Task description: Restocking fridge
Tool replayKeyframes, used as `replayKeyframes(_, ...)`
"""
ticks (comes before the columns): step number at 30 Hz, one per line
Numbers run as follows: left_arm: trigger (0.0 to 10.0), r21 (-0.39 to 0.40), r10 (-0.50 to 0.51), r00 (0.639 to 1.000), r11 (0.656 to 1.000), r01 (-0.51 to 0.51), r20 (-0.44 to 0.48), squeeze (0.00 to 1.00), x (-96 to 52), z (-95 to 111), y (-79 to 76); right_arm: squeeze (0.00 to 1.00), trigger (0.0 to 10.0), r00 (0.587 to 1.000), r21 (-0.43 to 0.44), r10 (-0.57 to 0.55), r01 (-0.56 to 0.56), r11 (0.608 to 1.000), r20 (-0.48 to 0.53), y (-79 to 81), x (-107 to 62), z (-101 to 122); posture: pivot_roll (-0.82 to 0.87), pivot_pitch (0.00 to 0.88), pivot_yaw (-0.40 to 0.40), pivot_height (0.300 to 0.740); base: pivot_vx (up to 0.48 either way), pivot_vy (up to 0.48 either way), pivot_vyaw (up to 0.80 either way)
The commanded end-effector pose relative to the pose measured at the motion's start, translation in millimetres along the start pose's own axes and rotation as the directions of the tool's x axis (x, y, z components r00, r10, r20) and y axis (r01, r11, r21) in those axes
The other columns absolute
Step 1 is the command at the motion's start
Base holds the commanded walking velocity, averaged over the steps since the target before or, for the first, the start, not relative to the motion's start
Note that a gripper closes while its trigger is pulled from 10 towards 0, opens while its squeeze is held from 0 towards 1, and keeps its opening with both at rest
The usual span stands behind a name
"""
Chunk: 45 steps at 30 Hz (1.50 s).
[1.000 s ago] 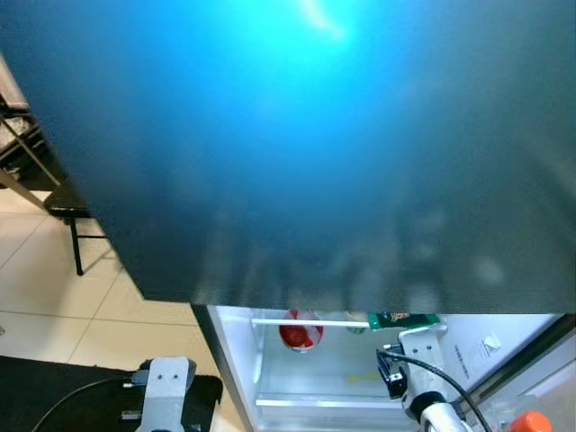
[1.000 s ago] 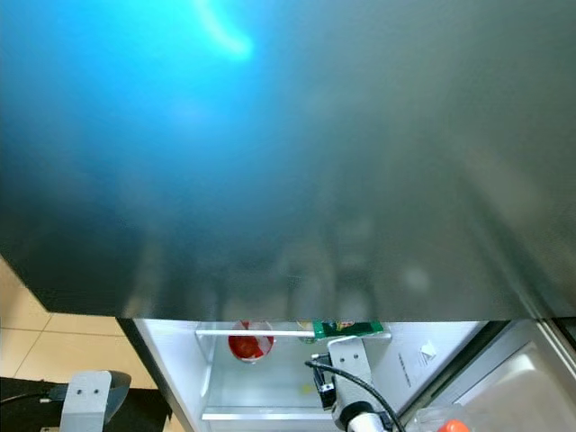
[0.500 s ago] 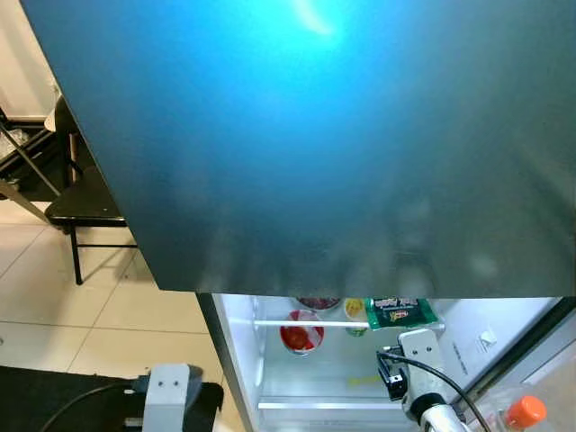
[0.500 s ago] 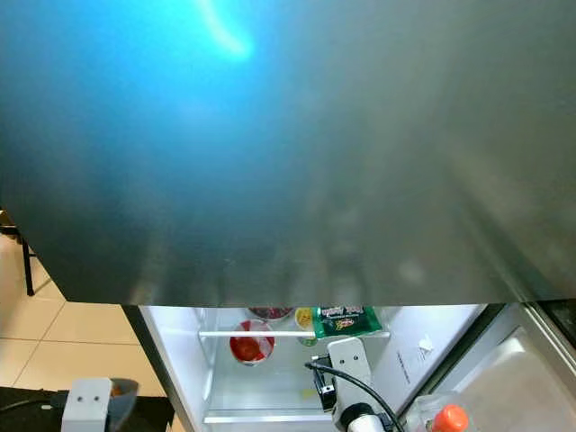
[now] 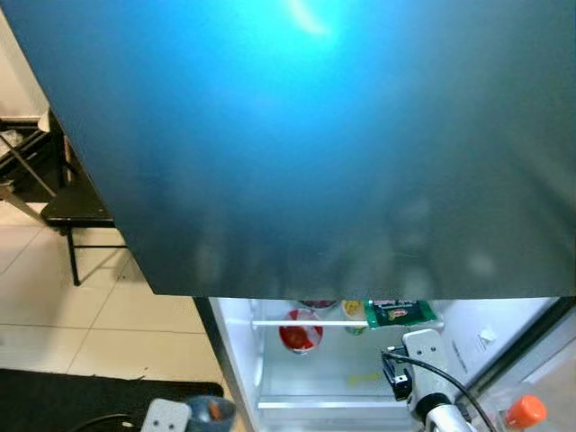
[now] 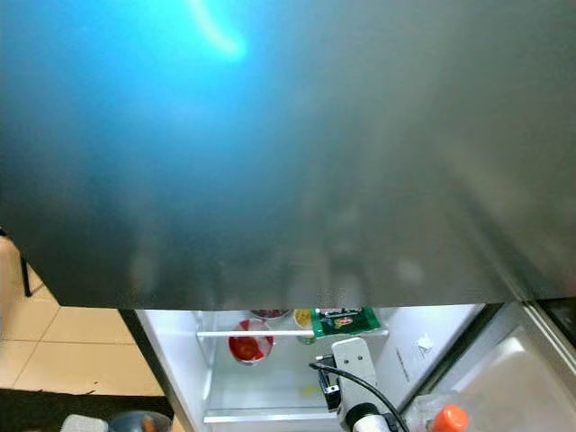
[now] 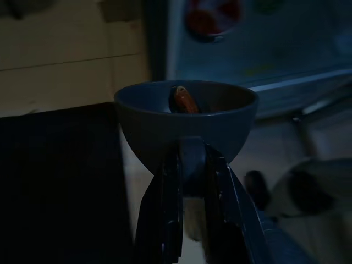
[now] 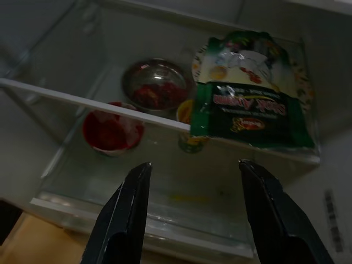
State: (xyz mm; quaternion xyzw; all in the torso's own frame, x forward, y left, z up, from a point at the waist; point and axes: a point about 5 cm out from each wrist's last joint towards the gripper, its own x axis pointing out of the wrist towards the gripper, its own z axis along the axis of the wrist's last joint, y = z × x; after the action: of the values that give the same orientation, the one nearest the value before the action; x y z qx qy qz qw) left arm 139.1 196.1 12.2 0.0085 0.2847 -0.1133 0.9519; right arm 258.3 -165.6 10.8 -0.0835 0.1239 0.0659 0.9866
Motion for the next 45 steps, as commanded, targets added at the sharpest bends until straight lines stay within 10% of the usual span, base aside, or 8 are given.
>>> replayKeyframes(1,10.0,0.011,-0.087,0.996,0.996,0.087,0.018,0.0,1.4,12,-3.5,0.0,10.0,1.0,-0.002,0.008,-0.008,1.0,-0.021,1.6,-0.5,-4,-0.06,0.106,0.02,0.74,0.0,0.0,0.0)
replayKeyframes(14,10.0,0.27,-0.261,0.925,0.945,0.185,0.278,0.0,41.3,88,-41.0,0.0,10.0,0.999,0.033,-0.037,0.037,0.999,-0.002,-0.7,1.2,0,-0.08,0.104,0.034,0.74,0.0,0.0,0.0)
replayKeyframes(29,10.0,0.406,-0.393,0.79,0.892,0.202,0.47,0.0,47.9,148,-86.9,0.0,10.0,0.997,0.082,-0.073,0.074,0.994,-0.015,4.7,2.1,-2,-0.08,0.095,0.052,0.74,0.0,0.0,0.0)
replayKeyframes(45,10.0,0.429,-0.381,0.77,0.89,0.155,0.512,0.0,45.7,154,-93.0,0.0,10.0,0.997,0.091,-0.079,0.079,0.993,-0.005,4.7,5.3,1,-0.07,0.093,0.052,0.68,0.0,0.0,0.0)
